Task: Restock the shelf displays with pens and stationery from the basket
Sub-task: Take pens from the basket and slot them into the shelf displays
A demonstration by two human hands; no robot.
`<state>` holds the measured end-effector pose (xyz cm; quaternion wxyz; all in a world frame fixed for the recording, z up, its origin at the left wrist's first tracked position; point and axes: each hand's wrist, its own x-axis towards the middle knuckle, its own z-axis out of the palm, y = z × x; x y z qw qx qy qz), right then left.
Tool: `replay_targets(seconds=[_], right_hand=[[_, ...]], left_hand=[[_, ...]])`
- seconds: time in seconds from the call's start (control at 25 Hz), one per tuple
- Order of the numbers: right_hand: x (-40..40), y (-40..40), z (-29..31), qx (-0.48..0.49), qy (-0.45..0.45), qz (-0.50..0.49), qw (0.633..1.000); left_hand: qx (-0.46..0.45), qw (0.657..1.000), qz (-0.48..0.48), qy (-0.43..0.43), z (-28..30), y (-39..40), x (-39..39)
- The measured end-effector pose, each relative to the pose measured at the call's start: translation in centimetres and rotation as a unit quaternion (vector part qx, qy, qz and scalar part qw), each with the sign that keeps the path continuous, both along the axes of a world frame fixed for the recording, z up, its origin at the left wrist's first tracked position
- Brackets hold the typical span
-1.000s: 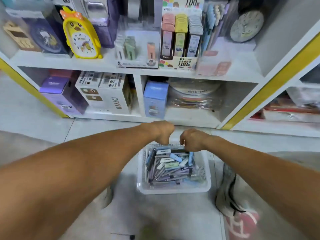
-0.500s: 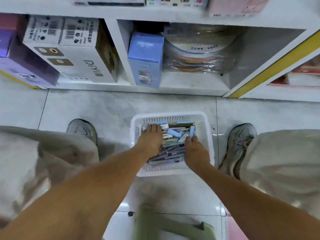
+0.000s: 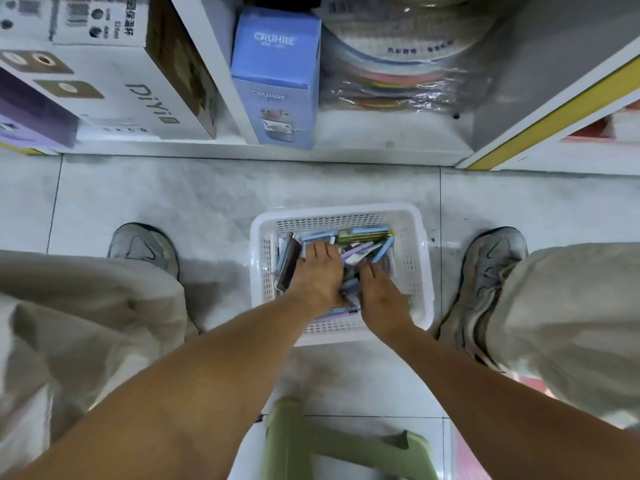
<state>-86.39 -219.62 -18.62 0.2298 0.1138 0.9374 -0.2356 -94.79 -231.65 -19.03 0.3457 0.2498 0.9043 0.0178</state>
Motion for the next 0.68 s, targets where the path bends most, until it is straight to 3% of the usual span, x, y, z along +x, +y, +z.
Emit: replay_targets(seconds=[0.12, 0.28, 0.44, 0.68], right_hand=[[-0.3, 0.1, 0.0, -0.037, 0.018, -0.037, 0.998], [-0.7, 1.4, -0.2, 0.044, 0.015, -0.121, 0.992], [-0.6, 1.3, -0.8, 0.028, -0.005, -0.122, 0.992], [-1.2, 1.2, -0.2, -0.008, 0.048, -0.158, 0.986]], left_hand=[[-0.011, 0.999, 0.047, 0.014, 0.1, 1.2, 0.6], [-0.013, 0.997, 0.073, -0.002, 0.1, 2.4, 0.6], [-0.001, 0.996, 0.079, 0.044, -0.4, 2.8, 1.9], [0.049, 0.992, 0.082, -0.077, 0.0, 1.3, -1.5]])
